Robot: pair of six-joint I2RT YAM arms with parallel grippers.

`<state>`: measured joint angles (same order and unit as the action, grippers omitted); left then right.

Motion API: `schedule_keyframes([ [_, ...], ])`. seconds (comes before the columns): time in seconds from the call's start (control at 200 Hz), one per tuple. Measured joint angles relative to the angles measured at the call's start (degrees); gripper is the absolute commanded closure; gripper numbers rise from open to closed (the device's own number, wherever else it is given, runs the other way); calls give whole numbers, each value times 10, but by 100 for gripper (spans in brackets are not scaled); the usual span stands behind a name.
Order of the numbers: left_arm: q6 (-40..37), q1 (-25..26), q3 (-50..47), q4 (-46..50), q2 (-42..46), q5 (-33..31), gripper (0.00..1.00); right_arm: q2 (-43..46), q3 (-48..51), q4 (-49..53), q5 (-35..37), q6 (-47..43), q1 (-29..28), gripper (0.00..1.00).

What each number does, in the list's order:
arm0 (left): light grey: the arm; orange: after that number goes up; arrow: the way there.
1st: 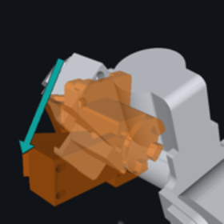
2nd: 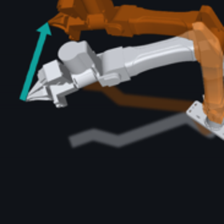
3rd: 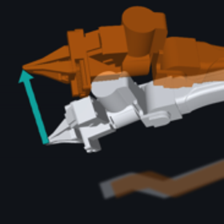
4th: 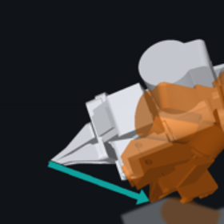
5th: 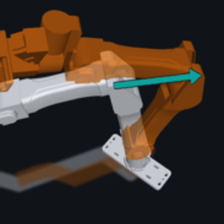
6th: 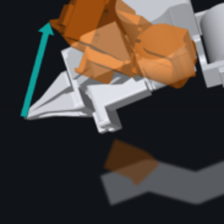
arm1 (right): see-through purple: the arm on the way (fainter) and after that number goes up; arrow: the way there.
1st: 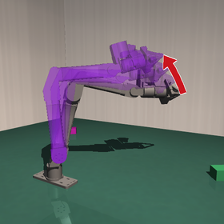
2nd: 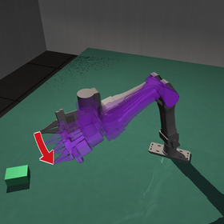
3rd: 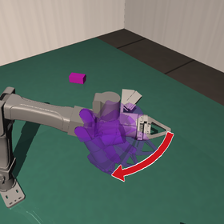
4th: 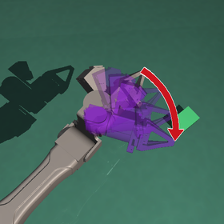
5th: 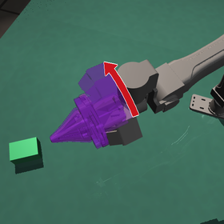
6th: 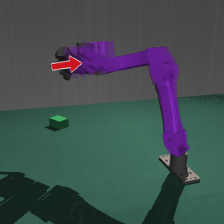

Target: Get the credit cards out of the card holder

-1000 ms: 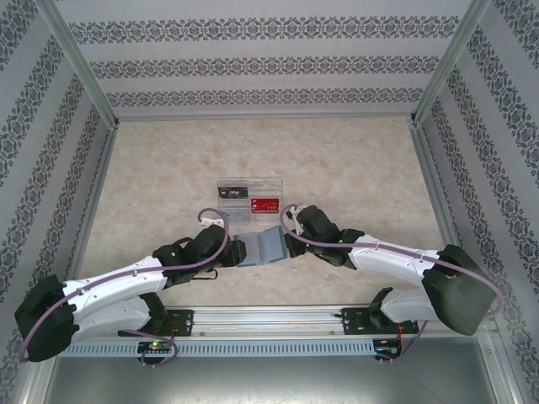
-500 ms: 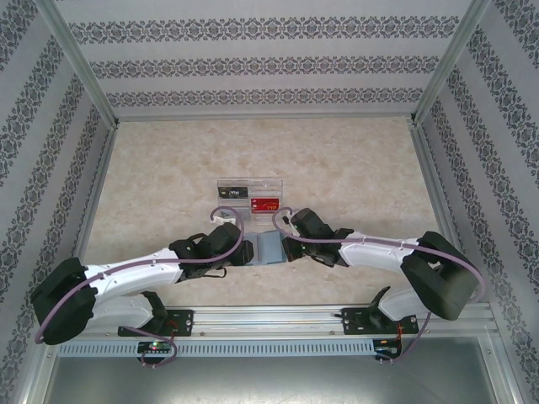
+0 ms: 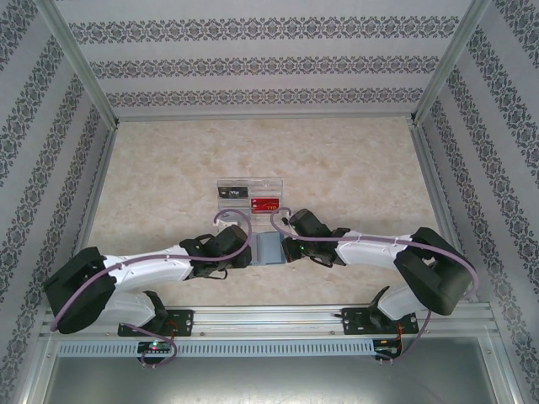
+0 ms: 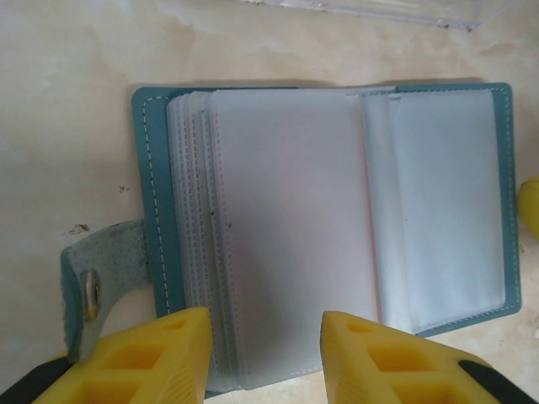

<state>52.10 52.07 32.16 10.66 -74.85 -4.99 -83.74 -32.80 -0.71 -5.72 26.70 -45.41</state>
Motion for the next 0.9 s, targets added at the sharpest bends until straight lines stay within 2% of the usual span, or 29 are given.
schedule_keyframes([
  [0.34,0,0,16,-6,-38,0,62,-7,-2,0,-2,0,0,100],
  [0.694,-3,0,27,-9,-42,4,62,-11,-2,0,-3,0,0,100],
  [0.899,-9,0,30,-18,-43,23,56,-14,-3,0,-4,0,0,100],
])
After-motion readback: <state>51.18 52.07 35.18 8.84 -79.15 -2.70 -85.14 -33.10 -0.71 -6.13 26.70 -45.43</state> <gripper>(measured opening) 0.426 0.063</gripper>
